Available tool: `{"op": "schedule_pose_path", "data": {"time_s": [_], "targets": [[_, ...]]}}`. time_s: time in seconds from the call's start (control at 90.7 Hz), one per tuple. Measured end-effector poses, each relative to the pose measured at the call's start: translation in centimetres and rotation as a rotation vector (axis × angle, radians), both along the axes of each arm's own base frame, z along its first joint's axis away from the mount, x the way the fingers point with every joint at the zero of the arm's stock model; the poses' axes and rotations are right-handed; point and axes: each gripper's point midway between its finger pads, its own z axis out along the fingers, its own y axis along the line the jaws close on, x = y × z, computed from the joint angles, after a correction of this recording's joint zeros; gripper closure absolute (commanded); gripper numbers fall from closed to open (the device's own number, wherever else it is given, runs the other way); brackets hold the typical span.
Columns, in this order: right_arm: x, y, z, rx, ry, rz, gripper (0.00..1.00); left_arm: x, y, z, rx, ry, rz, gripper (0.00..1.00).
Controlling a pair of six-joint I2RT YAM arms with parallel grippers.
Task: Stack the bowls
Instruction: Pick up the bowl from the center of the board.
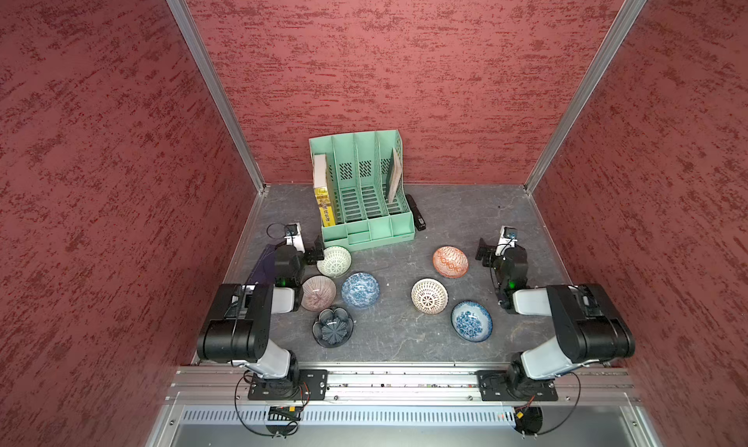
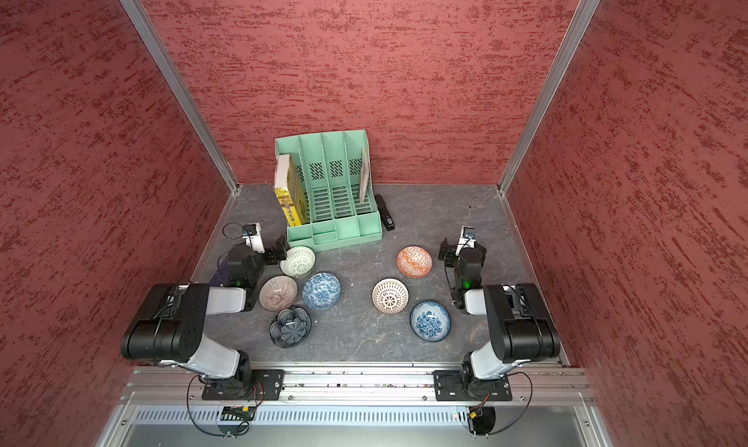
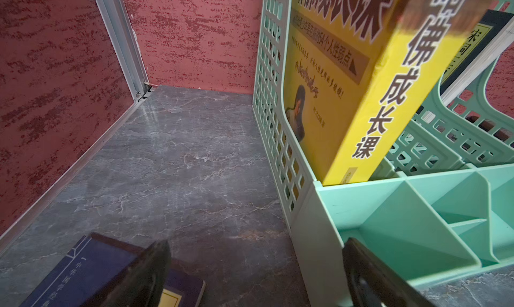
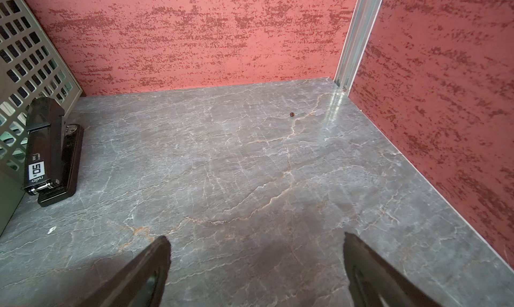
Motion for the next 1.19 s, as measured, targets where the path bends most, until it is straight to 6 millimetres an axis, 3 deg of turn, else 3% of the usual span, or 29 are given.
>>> {"op": "schedule_pose_path", "data": {"time_s": [0.992, 1.08, 1.19], "targets": [[0.0, -0.1, 0.0, -0.001, 0.0, -0.004, 0.02, -0.2, 0.0, 0.1, 0.011, 0.001, 0.013, 0.0], [-0.2, -0.1, 0.4, -0.001, -0.01, -0.006, 0.02, -0.8, -0.6, 1.4, 0.038, 0.006, 0.028, 0.0], [-0.7, 0.0, 2.2, -0.007, -0.029, -0.01, 0.01, -1.0, -0.9, 6.8, 0.001, -0.038, 0.068, 0.0]]}}
